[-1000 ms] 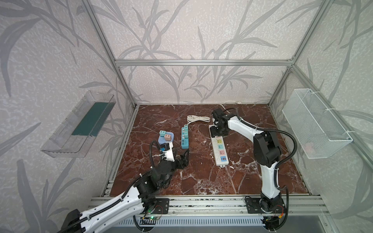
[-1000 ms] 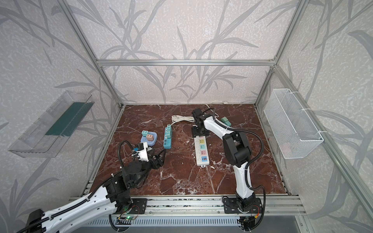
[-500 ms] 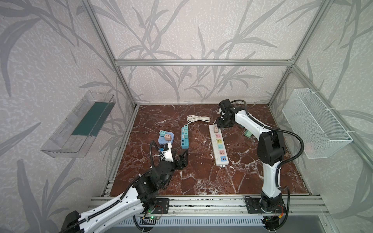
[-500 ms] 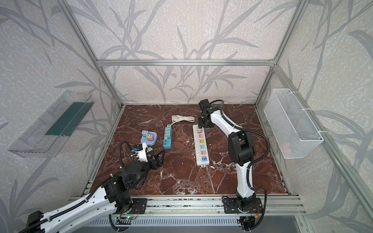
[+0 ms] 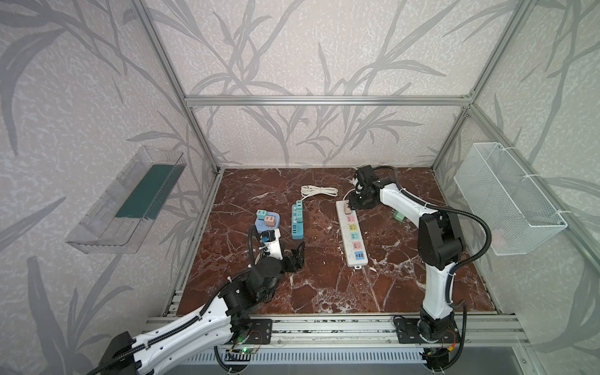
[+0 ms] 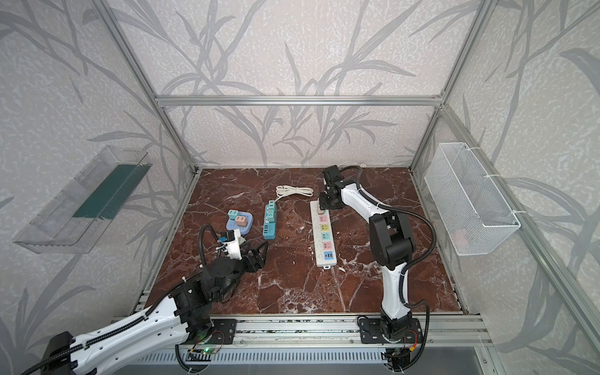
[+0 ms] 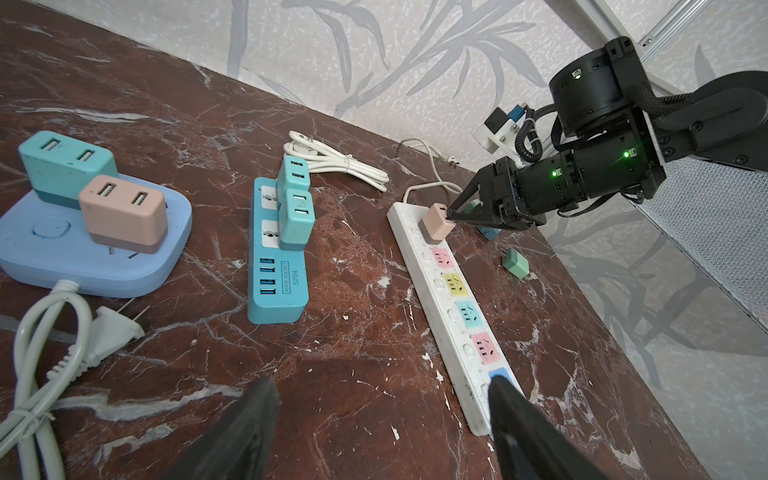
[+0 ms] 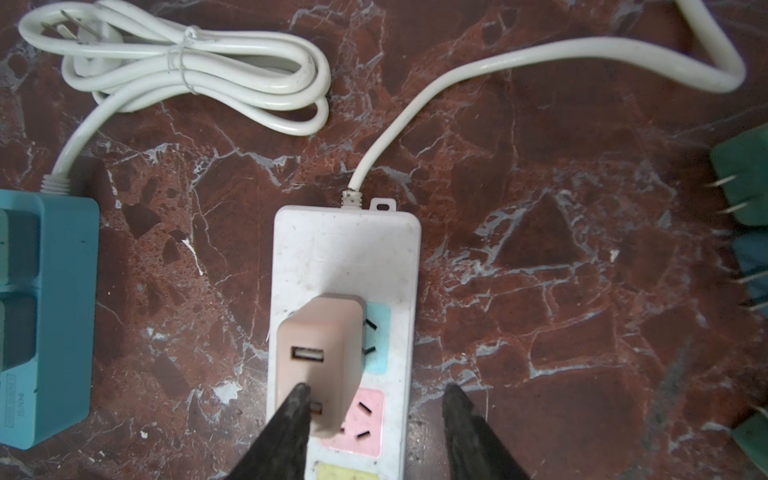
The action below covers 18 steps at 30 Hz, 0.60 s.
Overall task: Insert the plug
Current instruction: 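Open the right gripper and lift away from the plugged pink adapter, then move the right gripper to the loose green adapters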
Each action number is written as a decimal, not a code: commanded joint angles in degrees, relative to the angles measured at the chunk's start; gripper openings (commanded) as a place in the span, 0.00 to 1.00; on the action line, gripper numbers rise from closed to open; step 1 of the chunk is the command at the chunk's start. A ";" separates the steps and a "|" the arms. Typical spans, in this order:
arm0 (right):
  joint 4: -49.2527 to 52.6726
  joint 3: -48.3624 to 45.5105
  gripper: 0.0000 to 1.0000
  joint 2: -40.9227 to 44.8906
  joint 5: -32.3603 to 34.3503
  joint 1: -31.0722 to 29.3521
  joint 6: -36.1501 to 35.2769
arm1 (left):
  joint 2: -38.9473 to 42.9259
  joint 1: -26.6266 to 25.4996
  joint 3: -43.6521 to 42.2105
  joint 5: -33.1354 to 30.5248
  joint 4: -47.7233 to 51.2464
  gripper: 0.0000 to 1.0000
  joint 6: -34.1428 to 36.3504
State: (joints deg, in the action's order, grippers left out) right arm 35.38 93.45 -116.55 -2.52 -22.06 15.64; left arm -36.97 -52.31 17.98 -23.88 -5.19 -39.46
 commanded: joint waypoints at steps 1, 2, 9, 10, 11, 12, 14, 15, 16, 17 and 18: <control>5.66 -0.87 0.52 0.00 1.03 0.44 -0.24 | -0.12 0.37 1.45 -0.36 -1.12 0.80 0.34; 5.54 -0.47 0.54 1.52 1.10 0.65 -0.15 | -0.08 0.37 1.65 -0.25 -1.19 0.80 0.44; -1.39 -7.62 0.66 12.67 7.96 7.40 4.70 | 0.03 0.46 1.36 -0.06 -2.26 0.80 0.88; -2.58 -9.65 0.66 13.71 8.85 8.94 5.53 | 0.02 0.46 1.11 -0.03 -2.53 0.81 0.85; -3.16 -11.14 0.67 14.15 9.04 10.45 6.05 | -0.09 0.46 0.92 -0.03 -2.80 0.81 0.75; -3.21 -11.86 0.67 14.23 9.51 11.69 6.31 | -0.12 0.46 0.77 -0.03 -2.96 0.80 0.71; -1.84 -12.07 0.67 13.16 9.88 14.26 5.73 | -0.45 0.46 0.38 0.08 -3.79 0.81 0.70; -1.23 -11.79 0.67 12.71 9.61 15.28 5.34 | -0.63 0.46 0.20 0.11 -4.24 0.80 0.62; -1.10 -11.84 0.67 11.89 9.05 16.61 5.06 | -0.93 0.46 0.11 0.27 -4.61 0.81 0.62; -1.50 -11.82 0.68 11.03 7.17 18.08 4.70 | -1.27 0.49 0.04 0.38 -5.00 0.81 0.62; -1.49 -11.36 0.69 9.92 5.34 19.16 4.37 | -1.57 0.54 0.05 0.61 -5.15 0.81 0.57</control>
State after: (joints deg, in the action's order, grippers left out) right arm 33.67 82.46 -104.36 5.02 -4.54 20.12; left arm -37.98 -52.05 17.96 -23.53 -8.34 -38.96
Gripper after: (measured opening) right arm 0.683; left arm 0.806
